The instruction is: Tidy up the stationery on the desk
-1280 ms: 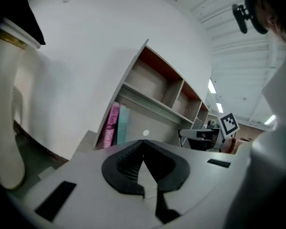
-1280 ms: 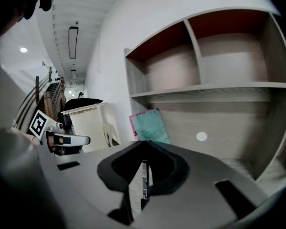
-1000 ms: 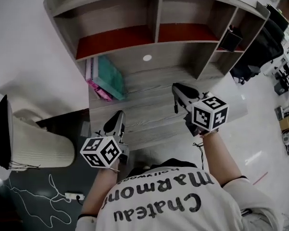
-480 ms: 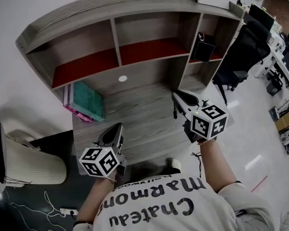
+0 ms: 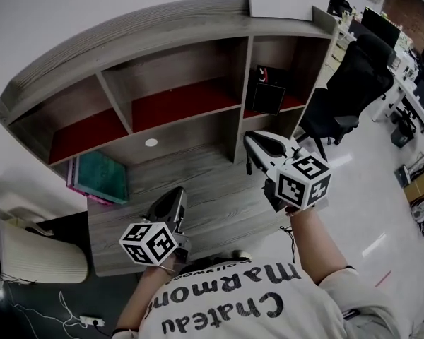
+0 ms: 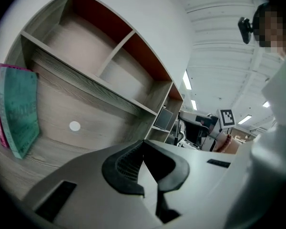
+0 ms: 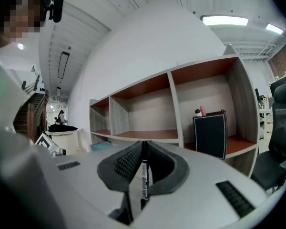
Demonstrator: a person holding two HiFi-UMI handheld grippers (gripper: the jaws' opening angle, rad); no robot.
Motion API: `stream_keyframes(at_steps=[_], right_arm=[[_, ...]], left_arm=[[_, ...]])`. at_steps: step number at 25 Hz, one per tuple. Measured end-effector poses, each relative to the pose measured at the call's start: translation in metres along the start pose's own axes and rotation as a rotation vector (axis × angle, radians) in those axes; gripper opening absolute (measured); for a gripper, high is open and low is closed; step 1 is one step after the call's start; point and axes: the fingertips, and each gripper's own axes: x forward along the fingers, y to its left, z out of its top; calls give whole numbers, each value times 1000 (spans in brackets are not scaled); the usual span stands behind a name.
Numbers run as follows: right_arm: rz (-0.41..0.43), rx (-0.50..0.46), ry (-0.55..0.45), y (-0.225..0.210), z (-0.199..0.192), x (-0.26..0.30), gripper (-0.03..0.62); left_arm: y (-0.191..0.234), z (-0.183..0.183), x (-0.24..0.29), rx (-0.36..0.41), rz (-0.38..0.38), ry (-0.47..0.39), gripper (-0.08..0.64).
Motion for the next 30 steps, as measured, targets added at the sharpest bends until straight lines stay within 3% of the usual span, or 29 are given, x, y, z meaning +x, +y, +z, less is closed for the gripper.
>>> stream_keyframes(at_steps=[6, 13, 17, 22, 30], right_arm=[[34, -67, -57, -48, 37, -12, 43], [103, -127, -151, -68, 87, -33, 43], [106, -197, -198, -77, 114, -40, 43], [95, -235, -271, -91, 145, -41, 43], [96, -228, -412, -101, 190, -39, 43]], left_arm=[[-19, 0, 53, 2, 8, -33, 14], [-35, -22, 89, -22, 29, -21, 14], [-39, -30, 88, 1, 53, 1, 14], [-29, -35, 76, -26, 128, -7, 14], [-18, -38, 59, -40, 198, -22, 14]])
